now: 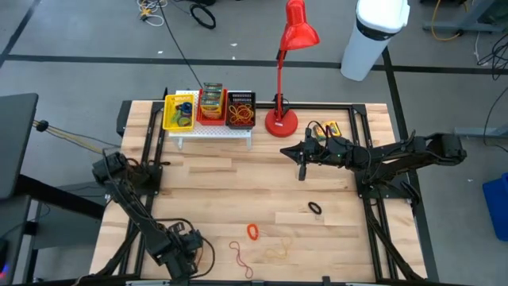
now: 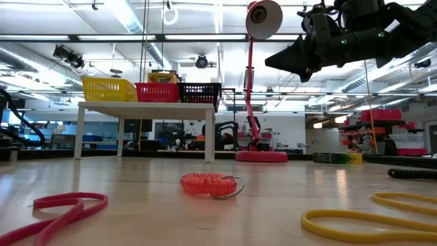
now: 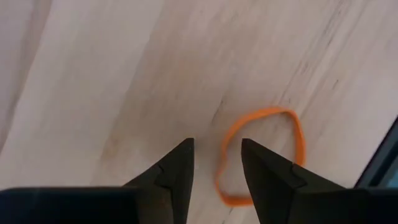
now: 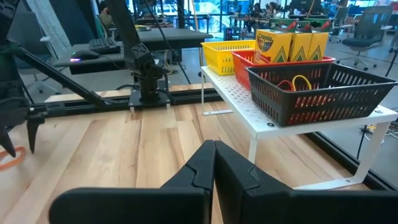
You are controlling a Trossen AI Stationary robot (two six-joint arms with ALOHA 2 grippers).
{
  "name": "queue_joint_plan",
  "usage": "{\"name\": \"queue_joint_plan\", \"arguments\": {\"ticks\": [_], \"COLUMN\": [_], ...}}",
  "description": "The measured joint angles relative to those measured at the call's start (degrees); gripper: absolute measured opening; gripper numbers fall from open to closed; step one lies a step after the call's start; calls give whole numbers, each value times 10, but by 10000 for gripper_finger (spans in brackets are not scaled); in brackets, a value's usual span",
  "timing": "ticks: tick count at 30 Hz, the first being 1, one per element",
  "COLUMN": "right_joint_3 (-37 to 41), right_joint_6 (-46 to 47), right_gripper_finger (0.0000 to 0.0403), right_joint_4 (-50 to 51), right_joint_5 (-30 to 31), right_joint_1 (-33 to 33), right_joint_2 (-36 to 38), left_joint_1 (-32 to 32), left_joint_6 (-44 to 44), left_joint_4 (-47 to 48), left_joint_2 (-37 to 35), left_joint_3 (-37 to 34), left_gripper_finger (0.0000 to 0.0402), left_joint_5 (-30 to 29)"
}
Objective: Pick & Place Office Desk Supplies
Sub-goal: Put the orange rubber band into the black bin on the shelf
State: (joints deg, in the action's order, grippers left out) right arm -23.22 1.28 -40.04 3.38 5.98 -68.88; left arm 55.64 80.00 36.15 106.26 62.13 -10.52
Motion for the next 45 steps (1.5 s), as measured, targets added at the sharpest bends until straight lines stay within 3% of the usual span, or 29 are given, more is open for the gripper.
{"name": "queue_joint_plan", "arguments": {"ticks": [4,8,12,18,22,26,29,35,41,45], "right_joint_3": [0,0,0,0,0,0,0,0,0,0], "right_joint_6": [0,0,0,0,0,0,0,0,1,2], "right_gripper_finger": [19,19,19,19,19,19,19,19,19,19], "right_joint_4": [1,3,7,8,8,8,8,8,8,7], "right_joint_5": [0,0,0,0,0,0,0,0,0,0], "right_joint_1": [0,0,0,0,0,0,0,0,0,0], "right_joint_2": [0,0,0,0,0,0,0,0,0,0], "left_joint_1": [2,3,-6,-29,-59,-115,-178,-336,-511,-610], "left_joint_6": [3,-40,-44,-42,-86,-125,-197,-456,-742,-822], "left_joint_4": [-27,-80,-40,42,85,152,144,0,-242,-332], "left_joint_2": [0,3,0,-61,-117,-189,-240,-306,-308,-288], "left_joint_3": [0,0,0,-1,-1,0,0,0,0,0], "left_gripper_finger": [112,55,8,5,4,3,3,2,2,2], "left_joint_5": [0,5,1,-116,-154,-284,-356,-412,-360,-319]}}
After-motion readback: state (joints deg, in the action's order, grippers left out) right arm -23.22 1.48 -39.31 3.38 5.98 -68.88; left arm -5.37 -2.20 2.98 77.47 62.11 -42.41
